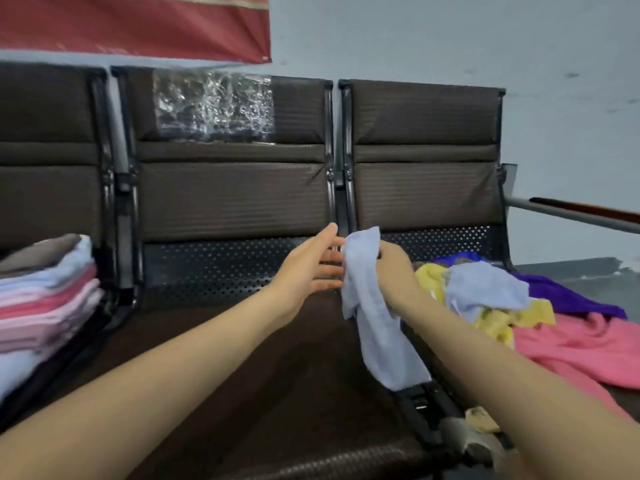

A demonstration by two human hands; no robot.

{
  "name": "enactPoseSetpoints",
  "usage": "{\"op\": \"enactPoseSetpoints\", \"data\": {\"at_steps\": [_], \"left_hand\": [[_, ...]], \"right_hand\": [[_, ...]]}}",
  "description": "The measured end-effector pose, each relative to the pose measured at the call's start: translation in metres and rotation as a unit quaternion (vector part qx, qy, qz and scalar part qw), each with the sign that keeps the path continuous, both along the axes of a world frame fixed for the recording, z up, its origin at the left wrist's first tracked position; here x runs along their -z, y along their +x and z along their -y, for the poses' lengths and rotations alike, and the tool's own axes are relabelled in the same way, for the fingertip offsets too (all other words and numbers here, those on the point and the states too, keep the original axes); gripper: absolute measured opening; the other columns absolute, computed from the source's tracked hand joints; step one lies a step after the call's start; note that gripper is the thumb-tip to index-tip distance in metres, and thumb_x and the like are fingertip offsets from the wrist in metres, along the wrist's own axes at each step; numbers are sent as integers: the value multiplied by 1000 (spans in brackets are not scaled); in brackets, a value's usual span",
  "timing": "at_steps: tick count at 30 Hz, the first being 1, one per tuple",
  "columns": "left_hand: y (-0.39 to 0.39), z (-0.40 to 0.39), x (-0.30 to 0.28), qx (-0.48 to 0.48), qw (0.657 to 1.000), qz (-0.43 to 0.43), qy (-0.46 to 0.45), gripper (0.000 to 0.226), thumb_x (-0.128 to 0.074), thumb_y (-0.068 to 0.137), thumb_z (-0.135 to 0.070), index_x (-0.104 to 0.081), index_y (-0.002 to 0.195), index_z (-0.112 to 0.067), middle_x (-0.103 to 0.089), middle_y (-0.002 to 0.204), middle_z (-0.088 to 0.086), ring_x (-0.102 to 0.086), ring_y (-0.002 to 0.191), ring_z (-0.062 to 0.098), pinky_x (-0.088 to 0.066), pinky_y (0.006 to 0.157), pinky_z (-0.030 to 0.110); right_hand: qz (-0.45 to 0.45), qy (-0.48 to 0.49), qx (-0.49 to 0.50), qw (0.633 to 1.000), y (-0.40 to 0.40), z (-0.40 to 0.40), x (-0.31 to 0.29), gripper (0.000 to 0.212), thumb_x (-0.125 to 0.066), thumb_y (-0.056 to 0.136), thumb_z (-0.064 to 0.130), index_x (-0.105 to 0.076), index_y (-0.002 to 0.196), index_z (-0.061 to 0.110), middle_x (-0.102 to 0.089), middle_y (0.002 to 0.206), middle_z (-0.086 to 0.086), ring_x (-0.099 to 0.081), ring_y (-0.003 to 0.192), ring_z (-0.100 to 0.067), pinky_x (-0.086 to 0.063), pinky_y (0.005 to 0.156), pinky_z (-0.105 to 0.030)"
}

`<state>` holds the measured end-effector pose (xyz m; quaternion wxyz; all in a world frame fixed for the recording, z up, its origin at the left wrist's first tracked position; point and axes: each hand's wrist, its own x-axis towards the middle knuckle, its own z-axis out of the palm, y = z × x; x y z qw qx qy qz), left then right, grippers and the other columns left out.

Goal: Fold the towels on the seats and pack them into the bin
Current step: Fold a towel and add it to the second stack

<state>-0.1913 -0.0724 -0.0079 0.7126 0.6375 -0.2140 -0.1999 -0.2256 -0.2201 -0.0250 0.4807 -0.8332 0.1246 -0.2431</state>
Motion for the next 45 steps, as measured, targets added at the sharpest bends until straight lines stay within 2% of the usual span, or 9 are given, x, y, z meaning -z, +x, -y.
{"op": "enactPoseSetpoints", "data": {"at_steps": [9, 13, 18, 22, 27, 33, 38, 42, 45], "left_hand": [[39, -142, 78, -120, 944, -296, -84, 51, -42, 98, -47, -62, 104, -1, -55, 133, 22, -56, 116, 31, -40, 106, 44], [36, -169, 103, -99, 930, -343, -92, 52, -53, 94, -45, -72, 96, 4, -67, 111, 24, -68, 100, 32, -57, 79, 41], [39, -182, 134, -151, 949, -267, 80, 55, -82, 64, -31, -69, 106, 2, -69, 110, 16, -66, 105, 27, -47, 101, 42], [42, -190, 144, -198, 934, -238, 175, 7, -67, 86, -8, -69, 84, -2, -68, 88, 14, -63, 84, 25, -52, 82, 34], [50, -195, 143, -256, 930, -217, 147, 12, -61, 90, -7, -72, 94, -3, -70, 96, 15, -66, 87, 26, -55, 75, 32], [60, -197, 136, -300, 931, -132, 159, 21, -51, 95, -9, -71, 99, -14, -67, 106, 7, -61, 102, 23, -51, 87, 32], [58, -192, 134, -289, 936, -121, 160, 24, -48, 96, -8, -70, 105, -13, -66, 108, 9, -62, 98, 22, -51, 81, 30], [66, -204, 114, -338, 932, -13, 130, 24, -48, 96, -10, -69, 105, -18, -66, 114, 8, -62, 100, 21, -51, 83, 32], [71, -217, 92, -320, 910, 171, 200, 27, -47, 97, -14, -68, 108, -27, -64, 114, -9, -57, 106, 7, -42, 92, 26]], "right_hand": [[-186, 52, -227, 955, 48, -145, 48, 37, -43, 102, 25, -70, 93, 2, -60, 65, 0, -52, 55, -6, -45, 56, -19], [-251, 131, -260, 923, 57, -167, 72, 39, -43, 103, 25, -64, 108, -7, -62, 76, -5, -58, 65, -11, -51, 58, -18], [-289, 89, -264, 916, 70, -168, 91, 32, -51, 99, 23, -65, 102, -5, -59, 77, -10, -56, 60, -13, -48, 56, -22], [-321, -74, -256, 909, 79, -163, 106, 27, -55, 94, 22, -68, 108, 2, -56, 72, 0, -49, 59, -7, -40, 51, -16], [-335, -169, -273, 886, 84, -161, 109, 34, -45, 92, 4, -61, 66, 17, -49, 61, 5, -39, 56, -7, -33, 49, -16], [-371, 33, -241, 896, 82, -150, 100, 61, -36, 96, 61, -62, 78, 8, -52, 63, -1, -46, 56, -15, -38, 49, -23], [-323, 14, -269, 907, 79, -153, 109, 33, -66, 87, 21, -49, 62, 8, -40, 56, -4, -37, 43, -10, -32, 44, -20], [-119, -16, -198, 973, 93, -140, 96, 35, -63, 82, 11, -44, 53, 10, -49, 63, 2, -45, 66, -12, -37, 68, -30], [-68, -177, -285, 939, 83, -131, 80, 31, -63, 77, 6, -43, 53, 11, -55, 105, 21, -41, 119, 2, -30, 95, -24]]}}
